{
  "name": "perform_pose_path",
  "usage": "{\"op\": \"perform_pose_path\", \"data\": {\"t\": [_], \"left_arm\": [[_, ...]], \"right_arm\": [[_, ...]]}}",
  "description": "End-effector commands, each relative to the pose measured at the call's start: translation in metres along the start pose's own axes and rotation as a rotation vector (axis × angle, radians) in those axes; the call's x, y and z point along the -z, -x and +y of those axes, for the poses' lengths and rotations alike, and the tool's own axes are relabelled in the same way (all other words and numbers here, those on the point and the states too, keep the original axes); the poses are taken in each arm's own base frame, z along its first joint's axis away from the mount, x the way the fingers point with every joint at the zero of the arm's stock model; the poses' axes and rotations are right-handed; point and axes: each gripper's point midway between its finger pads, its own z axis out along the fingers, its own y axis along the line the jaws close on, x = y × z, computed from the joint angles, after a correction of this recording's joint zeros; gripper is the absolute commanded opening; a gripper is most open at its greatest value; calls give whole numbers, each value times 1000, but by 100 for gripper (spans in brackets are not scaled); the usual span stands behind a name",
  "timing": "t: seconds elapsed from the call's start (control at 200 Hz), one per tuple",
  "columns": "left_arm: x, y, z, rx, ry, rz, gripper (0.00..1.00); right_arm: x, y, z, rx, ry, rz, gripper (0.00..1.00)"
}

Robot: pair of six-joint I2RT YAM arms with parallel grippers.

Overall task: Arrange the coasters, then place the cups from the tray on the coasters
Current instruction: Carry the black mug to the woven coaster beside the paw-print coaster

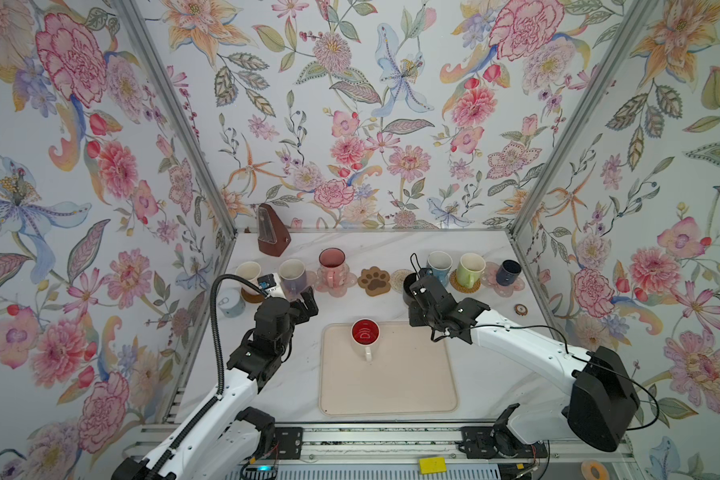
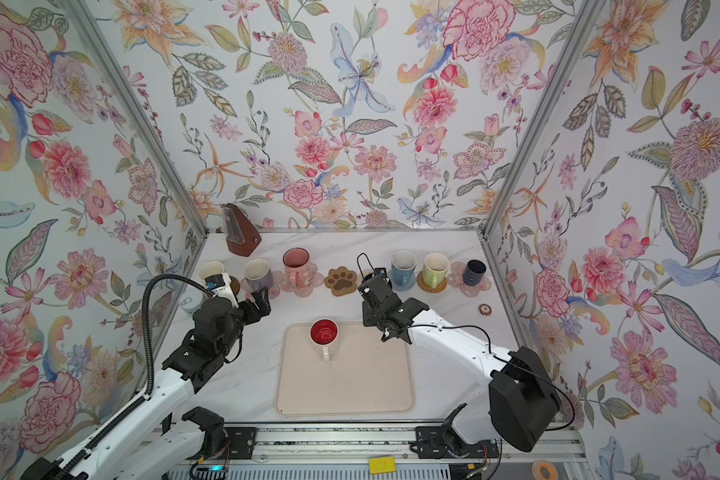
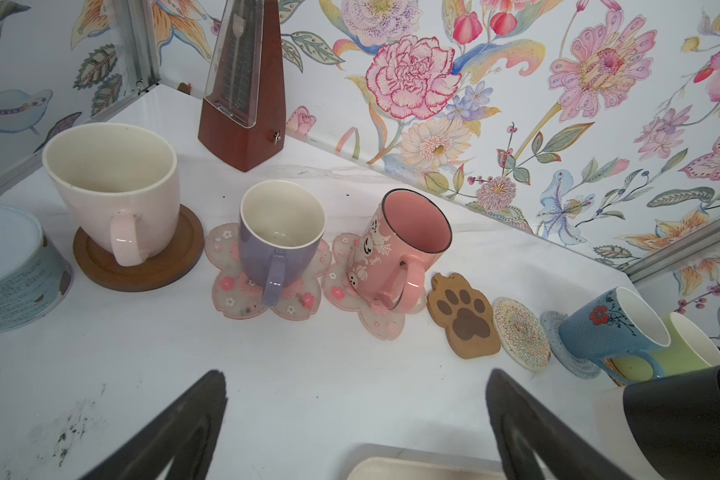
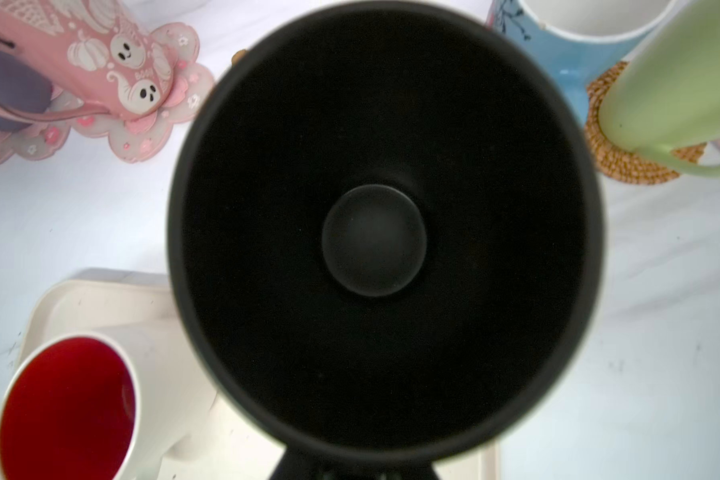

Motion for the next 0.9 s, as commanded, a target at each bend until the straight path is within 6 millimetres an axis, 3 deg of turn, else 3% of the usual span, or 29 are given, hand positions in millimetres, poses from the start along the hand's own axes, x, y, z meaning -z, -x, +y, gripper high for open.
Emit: {"op": "perform_pose_path", "data": {"t": [0.0,0.25,0.49,0.896], "left_arm": [[2,-5,12,11,40,2,99],[3,-7,17,10,56,1,99],[3,-6,17,3,61,-1,99],[1,-3,14,4,54,-4,99]], "right_arm": [[-6,44,10,36,45,-97,0],[-39,68,6,63,32,-88,0],[-61,77,7,48,42,-78,0],[-77,88,3,31,43,-87,0]]}}
